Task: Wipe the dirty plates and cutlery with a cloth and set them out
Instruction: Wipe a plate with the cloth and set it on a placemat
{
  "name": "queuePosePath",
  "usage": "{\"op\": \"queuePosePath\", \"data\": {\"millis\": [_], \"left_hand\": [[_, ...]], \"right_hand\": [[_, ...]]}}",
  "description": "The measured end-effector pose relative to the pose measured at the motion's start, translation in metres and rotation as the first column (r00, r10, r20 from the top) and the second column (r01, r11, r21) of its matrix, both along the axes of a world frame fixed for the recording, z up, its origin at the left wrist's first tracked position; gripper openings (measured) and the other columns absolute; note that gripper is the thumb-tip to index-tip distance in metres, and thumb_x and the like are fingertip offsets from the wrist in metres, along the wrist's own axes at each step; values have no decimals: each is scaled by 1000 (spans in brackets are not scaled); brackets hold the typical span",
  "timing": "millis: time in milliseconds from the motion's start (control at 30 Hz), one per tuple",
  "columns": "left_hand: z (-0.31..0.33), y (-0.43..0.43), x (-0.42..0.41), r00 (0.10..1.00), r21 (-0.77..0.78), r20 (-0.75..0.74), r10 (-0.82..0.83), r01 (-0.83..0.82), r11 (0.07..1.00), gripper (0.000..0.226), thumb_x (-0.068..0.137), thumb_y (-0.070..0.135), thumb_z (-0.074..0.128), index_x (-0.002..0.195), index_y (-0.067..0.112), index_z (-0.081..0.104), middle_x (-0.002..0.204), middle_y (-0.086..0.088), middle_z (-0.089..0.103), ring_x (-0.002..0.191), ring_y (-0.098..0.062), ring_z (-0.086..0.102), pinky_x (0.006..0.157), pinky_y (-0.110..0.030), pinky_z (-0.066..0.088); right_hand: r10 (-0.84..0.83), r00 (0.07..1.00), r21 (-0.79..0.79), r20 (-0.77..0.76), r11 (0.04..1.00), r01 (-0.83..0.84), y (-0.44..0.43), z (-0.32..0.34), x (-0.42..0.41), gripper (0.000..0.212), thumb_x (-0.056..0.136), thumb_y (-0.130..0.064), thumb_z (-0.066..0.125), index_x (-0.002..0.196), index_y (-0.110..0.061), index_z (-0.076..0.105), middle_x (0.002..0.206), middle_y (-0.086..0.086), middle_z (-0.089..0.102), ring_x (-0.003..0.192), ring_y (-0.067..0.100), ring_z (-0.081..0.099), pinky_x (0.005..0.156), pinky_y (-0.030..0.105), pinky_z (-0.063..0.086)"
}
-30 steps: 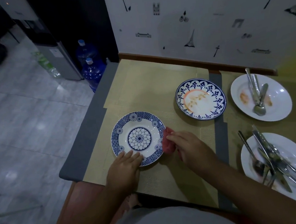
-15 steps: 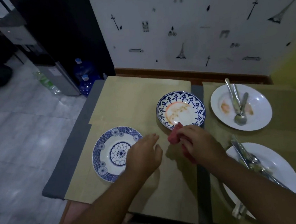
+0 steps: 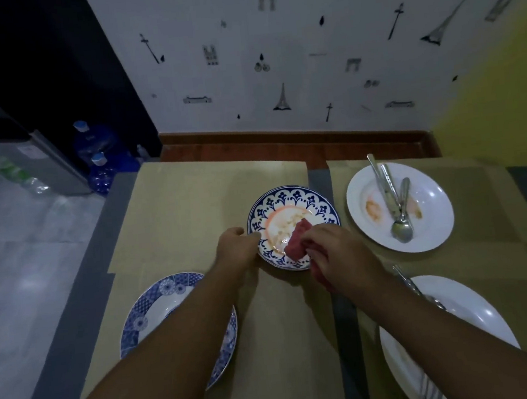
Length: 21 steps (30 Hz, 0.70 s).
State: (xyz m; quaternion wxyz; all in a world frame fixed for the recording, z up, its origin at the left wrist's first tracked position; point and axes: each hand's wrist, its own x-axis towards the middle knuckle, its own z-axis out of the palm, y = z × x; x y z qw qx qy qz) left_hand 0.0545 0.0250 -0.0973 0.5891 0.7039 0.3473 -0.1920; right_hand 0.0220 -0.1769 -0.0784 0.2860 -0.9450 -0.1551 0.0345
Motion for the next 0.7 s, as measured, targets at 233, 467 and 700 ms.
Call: {"op": "queuePosePath", "data": {"millis": [233, 467, 700], "left_hand": [[-5, 3, 8, 997, -110, -23, -74, 71, 991, 21, 96, -6, 51, 84, 4, 65, 77, -17, 71, 45, -18, 68, 39, -25, 53], [-8, 11, -3, 978, -83, 54, -201, 205, 975, 21, 98, -2, 46, 97, 6, 66, 96, -17, 74, 64, -14, 73, 51, -26, 58], [7, 4, -43, 976, -79, 105, -189, 198, 977, 21, 98, 12, 49, 112, 10, 65, 96, -10, 77, 85, -25, 76, 71, -46, 64]], "right_hand": [[-59, 998, -34, -35, 998, 58, 24, 6, 27, 22, 95, -20, 57, 115, -25, 64, 124, -5, 60, 111, 13, 53, 92, 26, 44], [48, 962, -165, -270, 982, -96, 19, -6, 26, 68, 82, -18, 73, 141, -35, 42, 150, -6, 39, 135, 18, 36, 109, 39, 38], [218, 922, -169, -319, 944, -282, -6, -10, 2, 65, 93, -15, 61, 151, -22, 33, 157, 4, 31, 144, 24, 28, 115, 40, 31]]}}
